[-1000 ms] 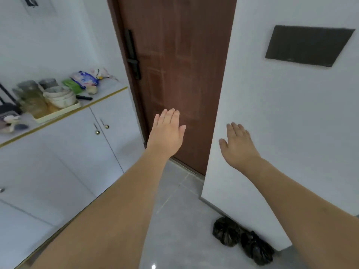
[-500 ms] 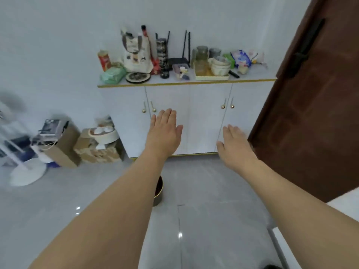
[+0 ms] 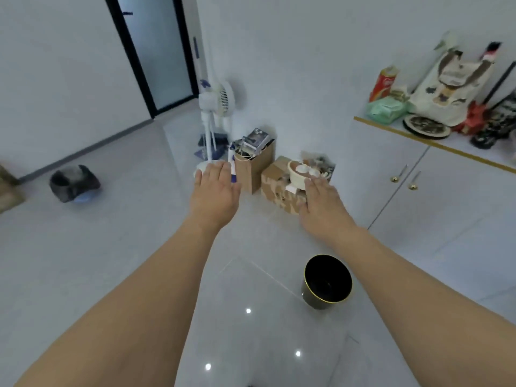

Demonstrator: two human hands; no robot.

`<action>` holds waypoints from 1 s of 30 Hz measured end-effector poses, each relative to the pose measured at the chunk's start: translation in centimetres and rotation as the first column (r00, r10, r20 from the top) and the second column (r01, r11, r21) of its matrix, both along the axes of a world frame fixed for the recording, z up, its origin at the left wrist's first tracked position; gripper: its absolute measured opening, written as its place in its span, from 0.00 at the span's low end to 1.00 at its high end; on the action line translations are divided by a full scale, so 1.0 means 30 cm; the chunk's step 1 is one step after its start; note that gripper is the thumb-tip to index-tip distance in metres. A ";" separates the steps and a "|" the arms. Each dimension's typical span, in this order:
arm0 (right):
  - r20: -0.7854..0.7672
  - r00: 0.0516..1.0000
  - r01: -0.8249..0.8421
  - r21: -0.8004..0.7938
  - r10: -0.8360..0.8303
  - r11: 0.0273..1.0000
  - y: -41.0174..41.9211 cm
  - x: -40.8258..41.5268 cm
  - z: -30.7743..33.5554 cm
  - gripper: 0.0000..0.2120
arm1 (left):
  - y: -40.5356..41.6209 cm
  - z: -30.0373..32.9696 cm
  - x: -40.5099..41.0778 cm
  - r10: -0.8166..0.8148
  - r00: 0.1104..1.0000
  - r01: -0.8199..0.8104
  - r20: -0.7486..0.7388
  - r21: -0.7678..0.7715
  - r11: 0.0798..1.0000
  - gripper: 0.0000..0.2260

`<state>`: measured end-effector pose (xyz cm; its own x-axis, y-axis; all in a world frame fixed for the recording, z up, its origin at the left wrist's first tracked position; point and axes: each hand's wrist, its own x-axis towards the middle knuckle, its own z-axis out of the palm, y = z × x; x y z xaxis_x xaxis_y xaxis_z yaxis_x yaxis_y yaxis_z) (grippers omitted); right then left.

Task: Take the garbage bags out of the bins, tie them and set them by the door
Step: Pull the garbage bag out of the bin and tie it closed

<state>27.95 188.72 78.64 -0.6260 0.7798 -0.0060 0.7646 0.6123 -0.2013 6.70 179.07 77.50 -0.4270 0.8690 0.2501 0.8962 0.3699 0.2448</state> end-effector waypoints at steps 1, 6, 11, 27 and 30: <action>0.005 0.999 -0.047 0.001 0.047 0.999 -0.001 -0.081 -0.008 0.28 | -0.031 -0.008 -0.065 0.043 0.999 -0.043 0.010 -0.012 0.999 0.23; 0.011 0.979 -0.204 -0.025 0.205 0.979 -0.003 -0.422 -0.040 0.29 | -0.138 -0.073 -0.336 0.223 0.973 -0.220 0.054 -0.055 0.974 0.24; 0.000 0.956 -0.292 -0.090 0.293 0.952 0.038 -0.687 -0.077 0.28 | -0.133 -0.142 -0.530 0.318 0.944 -0.308 0.084 -0.107 0.945 0.25; 0.022 0.832 -0.544 -0.162 0.555 0.823 0.283 -1.709 -0.186 0.27 | 0.004 -0.221 -1.413 0.543 0.838 -0.523 0.053 -0.205 0.827 0.25; -0.007 0.834 -0.544 -0.182 0.552 0.819 0.283 -1.975 -0.209 0.28 | 0.021 -0.240 -1.670 0.537 0.842 -0.517 0.057 -0.202 0.832 0.25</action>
<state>-31.30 197.22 72.37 -0.9455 0.2923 -0.1436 0.3237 0.8923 -0.3148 -43.40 179.70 70.32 -0.8477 0.5287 0.0444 0.5249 0.8235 0.2151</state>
